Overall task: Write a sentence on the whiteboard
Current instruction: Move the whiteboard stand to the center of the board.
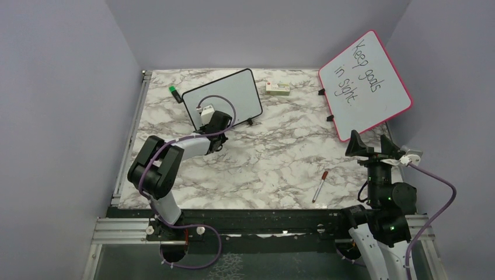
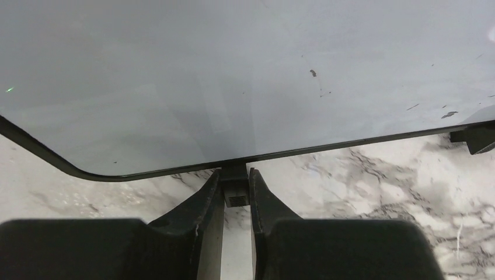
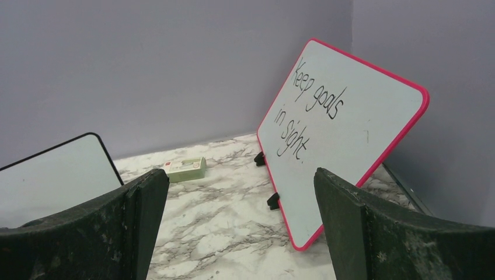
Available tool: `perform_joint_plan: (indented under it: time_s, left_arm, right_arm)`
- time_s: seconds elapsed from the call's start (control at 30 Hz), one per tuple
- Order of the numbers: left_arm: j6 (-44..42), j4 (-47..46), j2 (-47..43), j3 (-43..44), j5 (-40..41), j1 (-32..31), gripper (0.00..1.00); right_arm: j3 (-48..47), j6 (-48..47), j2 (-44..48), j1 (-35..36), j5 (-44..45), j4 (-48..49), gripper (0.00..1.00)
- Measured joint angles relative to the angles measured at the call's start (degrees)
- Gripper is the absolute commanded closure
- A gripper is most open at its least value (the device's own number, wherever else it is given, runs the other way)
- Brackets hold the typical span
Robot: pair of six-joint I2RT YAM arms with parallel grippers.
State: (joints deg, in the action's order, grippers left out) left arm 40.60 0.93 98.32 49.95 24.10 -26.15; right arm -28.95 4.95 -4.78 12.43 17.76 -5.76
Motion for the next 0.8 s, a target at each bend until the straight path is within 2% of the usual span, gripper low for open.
perform_joint_plan:
  time_s: [0.5,0.8]
  left_arm:
    - [1.01,1.55,-3.69,-3.34,-1.20,-12.66,1.00]
    - [4.72,3.08,-5.29,-4.48,-1.07,-17.88,1.00]
  right_arm:
    - [0.00,-0.09,-0.92,0.00,0.02,0.00,0.00]
    - [0.00,-0.09,-0.98,0.00,0.02,0.00,0.00]
